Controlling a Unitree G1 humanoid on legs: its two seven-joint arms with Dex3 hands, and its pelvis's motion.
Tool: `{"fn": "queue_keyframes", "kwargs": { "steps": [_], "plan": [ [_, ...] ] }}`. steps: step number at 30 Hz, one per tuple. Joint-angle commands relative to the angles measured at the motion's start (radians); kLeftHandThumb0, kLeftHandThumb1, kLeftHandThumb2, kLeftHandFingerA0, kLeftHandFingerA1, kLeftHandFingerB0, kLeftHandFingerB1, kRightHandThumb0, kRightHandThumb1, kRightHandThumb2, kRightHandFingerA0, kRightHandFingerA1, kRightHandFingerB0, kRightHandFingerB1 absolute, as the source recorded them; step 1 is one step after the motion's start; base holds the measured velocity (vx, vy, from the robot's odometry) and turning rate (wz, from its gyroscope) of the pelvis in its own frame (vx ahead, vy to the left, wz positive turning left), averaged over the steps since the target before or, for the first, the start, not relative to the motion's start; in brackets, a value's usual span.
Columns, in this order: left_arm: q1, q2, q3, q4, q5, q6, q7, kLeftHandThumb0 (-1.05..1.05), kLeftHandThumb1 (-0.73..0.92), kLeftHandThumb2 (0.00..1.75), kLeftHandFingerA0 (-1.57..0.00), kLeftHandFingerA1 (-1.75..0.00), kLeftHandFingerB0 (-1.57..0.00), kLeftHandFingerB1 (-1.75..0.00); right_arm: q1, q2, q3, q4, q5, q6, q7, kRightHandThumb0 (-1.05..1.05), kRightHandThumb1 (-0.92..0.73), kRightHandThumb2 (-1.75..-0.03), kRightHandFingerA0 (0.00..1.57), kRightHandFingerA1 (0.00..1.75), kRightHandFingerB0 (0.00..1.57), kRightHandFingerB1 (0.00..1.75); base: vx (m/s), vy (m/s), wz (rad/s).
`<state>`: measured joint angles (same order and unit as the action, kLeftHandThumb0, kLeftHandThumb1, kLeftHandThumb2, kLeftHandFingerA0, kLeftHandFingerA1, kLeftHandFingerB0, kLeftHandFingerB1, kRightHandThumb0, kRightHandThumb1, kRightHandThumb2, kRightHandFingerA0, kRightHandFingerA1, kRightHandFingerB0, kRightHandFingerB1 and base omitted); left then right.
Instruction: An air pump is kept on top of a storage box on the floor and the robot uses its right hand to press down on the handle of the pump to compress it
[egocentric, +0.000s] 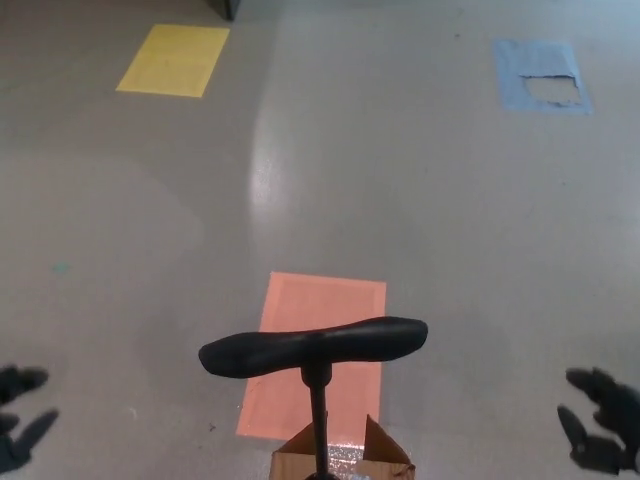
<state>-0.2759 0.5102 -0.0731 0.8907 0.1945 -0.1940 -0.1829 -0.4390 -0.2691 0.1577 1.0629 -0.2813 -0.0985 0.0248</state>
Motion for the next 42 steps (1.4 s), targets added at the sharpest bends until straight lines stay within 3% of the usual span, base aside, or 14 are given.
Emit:
{"fn": "queue_keyframes", "kwargs": {
  "steps": [1, 3, 4, 10, 11, 19, 21, 22, 26, 28, 31, 32, 41, 42],
  "plan": [
    [-0.005, 0.029, -0.018, 0.033, 0.013, -0.091, -0.053, -0.59, 0.88, 0.66, -0.26, -0.34, -0.17, -0.28, 0.016, -0.014, -0.022, -0.002, 0.009, -0.111, -0.063, -0.64, -0.77, -1.05, 0.05, 0.37, 0.04, 0.31, 0.00, 0.000, 0.00],
    [-0.007, 0.029, -0.015, 0.039, 0.006, -0.088, -0.060, -0.60, 0.88, 0.66, -0.25, -0.34, -0.16, -0.28, 0.048, -0.002, -0.069, -0.067, 0.037, -0.186, -0.132, -0.56, -0.92, -0.68, 0.14, 0.28, 0.11, 0.26, 0.00, 0.000, 0.00],
    [-0.003, 0.032, -0.017, 0.036, 0.007, -0.091, -0.058, -0.58, 0.88, 0.66, -0.26, -0.34, -0.17, -0.28, 0.085, 0.001, -0.102, -0.163, 0.054, -0.231, -0.170, -0.31, -0.64, -1.14, 0.00, 0.47, 0.00, 0.46, 0.00, 0.000, 0.00],
    [0.002, 0.041, -0.011, 0.050, 0.002, -0.104, -0.061, -0.60, 0.88, 0.66, -0.26, -0.34, -0.16, -0.28, 0.249, 0.014, -0.213, -0.688, 0.086, -0.242, -0.193, -0.32, -0.61, -1.13, 0.00, 0.48, 0.00, 0.46, 0.00, 0.000, 0.00],
    [-0.004, 0.039, -0.011, 0.055, 0.002, -0.106, -0.061, -0.59, 0.89, 0.66, -0.26, -0.34, -0.17, -0.28, 0.274, 0.012, -0.234, -0.808, 0.096, -0.236, -0.180, -0.76, -0.75, -1.04, 0.04, 0.39, 0.09, 0.35, 0.00, 0.000, 0.00],
    [-0.012, 0.046, -0.008, 0.063, 0.000, -0.102, -0.064, -0.60, 0.89, 0.66, -0.26, -0.34, -0.16, -0.28, 0.263, 0.036, -0.312, -1.471, 0.186, -0.222, -0.130, -0.34, -0.56, -1.11, 0.00, 0.48, 0.00, 0.47, 0.00, 0.000, 0.00],
    [-0.015, 0.047, -0.007, 0.063, 0.000, -0.098, -0.066, -0.60, 0.89, 0.66, -0.26, -0.34, -0.16, -0.28, 0.227, 0.035, -0.307, -1.512, 0.195, -0.242, -0.127, -0.34, -0.56, -1.11, 0.00, 0.48, 0.00, 0.47, 0.00, 0.000, 0.00],
    [-0.015, 0.048, -0.006, 0.064, -0.001, -0.100, -0.067, -0.59, 0.89, 0.66, -0.26, -0.34, -0.16, -0.28, 0.214, 0.034, -0.302, -1.530, 0.195, -0.235, -0.122, -0.69, -0.91, -0.67, 0.22, 0.31, 0.17, 0.28, 0.00, 0.000, 0.00],
    [-0.017, 0.049, -0.002, 0.069, -0.005, -0.096, -0.066, -0.59, 0.89, 0.66, -0.24, -0.34, -0.15, -0.28, 0.130, 0.036, -0.230, -1.688, 0.180, -0.105, -0.057, -0.75, -0.92, -0.68, 0.21, 0.30, 0.16, 0.27, 0.00, 0.000, 0.00],
    [-0.029, 0.050, -0.002, 0.086, 0.000, -0.096, -0.054, -0.32, 0.61, 1.12, -0.01, -0.47, 0.00, -0.47, 0.083, 0.042, -0.157, -1.779, 0.116, -0.021, 0.000, -0.36, -0.50, -1.09, 0.00, 0.48, 0.00, 0.48, 0.00, 0.000, 0.00],
    [-0.032, 0.052, -0.004, 0.098, 0.006, -0.097, -0.044, -0.32, 0.62, 1.13, 0.00, -0.48, 0.00, -0.47, 0.039, 0.047, -0.093, -1.829, 0.133, 0.024, 0.046, -0.81, -0.71, -1.06, 0.07, 0.39, 0.09, 0.34, 0.00, 0.000, 0.00],
    [-0.036, 0.052, -0.003, 0.107, 0.006, -0.097, -0.039, -0.32, 0.62, 1.13, 0.00, -0.49, 0.00, -0.47, 0.023, 0.047, -0.073, -1.837, 0.140, 0.030, 0.061, -0.80, -0.90, -0.68, 0.09, 0.25, 0.10, 0.24, 0.00, 0.000, 0.00],
    [-0.043, 0.060, 0.005, 0.122, -0.007, -0.086, -0.066, -0.69, 0.70, 1.00, 0.00, -0.37, -0.11, -0.33, -0.059, 0.124, 0.078, -1.919, 0.072, 0.095, 0.123, -0.81, -0.82, -1.16, 0.00, 0.16, 0.04, 0.20, 0.00, 0.000, 0.00],
    [-0.040, 0.061, 0.004, 0.117, -0.006, -0.085, -0.067, -0.62, 0.88, 0.68, -0.10, -0.26, -0.10, -0.21, -0.062, 0.109, 0.077, -1.930, 0.073, 0.112, 0.143, -0.82, -0.85, -1.17, 0.00, 0.13, 0.00, 0.15, 0.00, 0.000, 0.00]
  ]
}}
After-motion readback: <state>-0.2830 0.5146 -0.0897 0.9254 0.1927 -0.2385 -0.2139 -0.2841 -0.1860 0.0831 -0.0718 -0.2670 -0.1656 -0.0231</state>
